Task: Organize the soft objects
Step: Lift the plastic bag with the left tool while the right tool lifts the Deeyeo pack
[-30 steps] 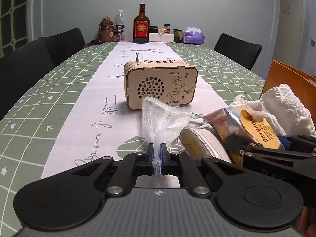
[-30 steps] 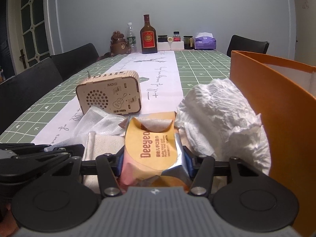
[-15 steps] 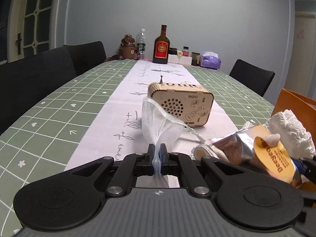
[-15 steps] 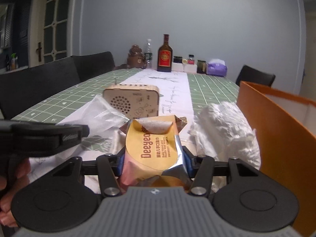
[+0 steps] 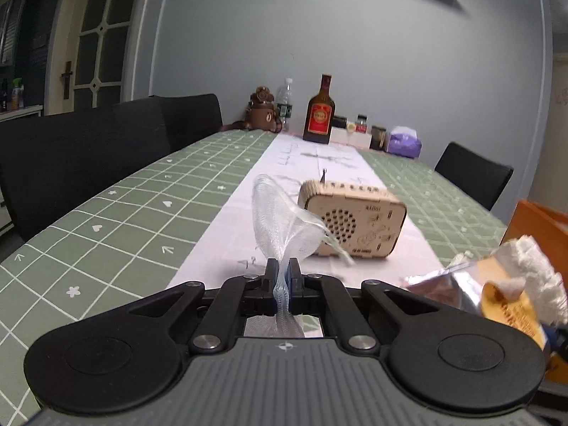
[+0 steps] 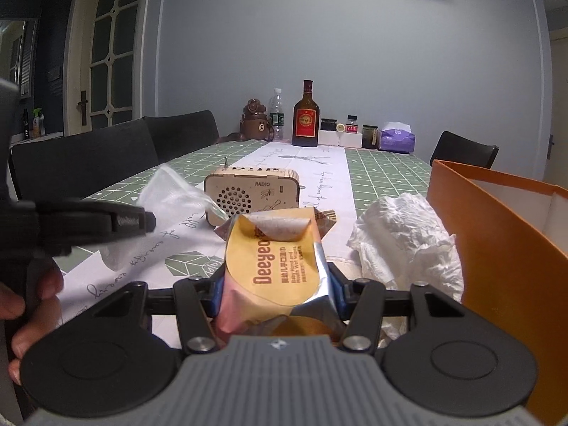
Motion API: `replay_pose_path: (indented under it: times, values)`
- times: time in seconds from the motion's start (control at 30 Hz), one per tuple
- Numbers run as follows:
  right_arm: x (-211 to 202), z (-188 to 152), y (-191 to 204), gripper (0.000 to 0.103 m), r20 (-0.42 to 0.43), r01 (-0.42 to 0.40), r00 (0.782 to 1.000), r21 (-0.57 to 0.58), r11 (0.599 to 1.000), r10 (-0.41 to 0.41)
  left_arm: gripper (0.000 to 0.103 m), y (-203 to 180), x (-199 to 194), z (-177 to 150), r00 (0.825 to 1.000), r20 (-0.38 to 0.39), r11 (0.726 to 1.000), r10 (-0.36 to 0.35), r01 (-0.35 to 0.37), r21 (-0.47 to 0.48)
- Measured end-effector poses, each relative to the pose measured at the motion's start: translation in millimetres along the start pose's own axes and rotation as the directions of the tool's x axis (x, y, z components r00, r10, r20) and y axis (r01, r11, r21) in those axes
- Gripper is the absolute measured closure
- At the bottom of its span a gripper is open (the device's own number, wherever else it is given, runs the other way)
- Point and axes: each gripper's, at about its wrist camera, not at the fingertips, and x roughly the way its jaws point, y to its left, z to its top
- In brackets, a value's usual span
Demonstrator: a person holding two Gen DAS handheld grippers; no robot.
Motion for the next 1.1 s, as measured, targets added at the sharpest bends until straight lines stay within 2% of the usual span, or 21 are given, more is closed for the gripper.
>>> replay_pose_path:
  times: [0.17,0.27,0.37,0.47,0.57,0.73,0.97,1.1]
  values:
    - [-8,-3,2,0.049,-0.008,-0.018,1.000,-0.001,1.000,0.018,0.099,12,-22,8,1.000,-0.005,0.995,-0.008,0.008,-0.095]
    - [-16,-6,2,0.050,-0.001,-0.044,0.999,0.002,0.999,0.044,0.099,14,-37,11,1.000,-0.001,0.994,-0.015,0.015,-0.111]
    - [-34,-8,3,0.050,0.087,-0.027,0.996,-0.004,1.000,0.028,0.099,10,-55,15,0.999,0.048,0.997,-0.024,0.028,-0.077]
    - [-40,-10,6,0.051,0.094,-0.041,0.995,-0.018,0.999,0.042,0.099,5,-69,21,0.996,0.083,0.998,-0.014,0.019,-0.060]
    - [-54,-13,8,0.051,0.154,-0.005,0.988,-0.024,1.000,0.008,0.099,0,-82,28,0.994,0.112,0.999,0.000,0.004,-0.040]
    - [-78,-5,4,0.051,0.219,-0.038,0.975,-0.010,0.999,0.039,0.098,-16,-98,37,0.984,0.172,0.999,0.037,-0.040,0.013]
    - [-121,28,-28,0.051,0.314,-0.093,0.947,0.085,0.992,0.062,0.098,-50,-115,55,0.969,0.248,0.997,0.012,-0.032,0.077]
    - [-146,46,-61,0.051,0.361,-0.091,0.932,0.155,0.984,0.030,0.097,-72,-125,65,0.954,0.295,0.993,-0.050,0.016,0.115]
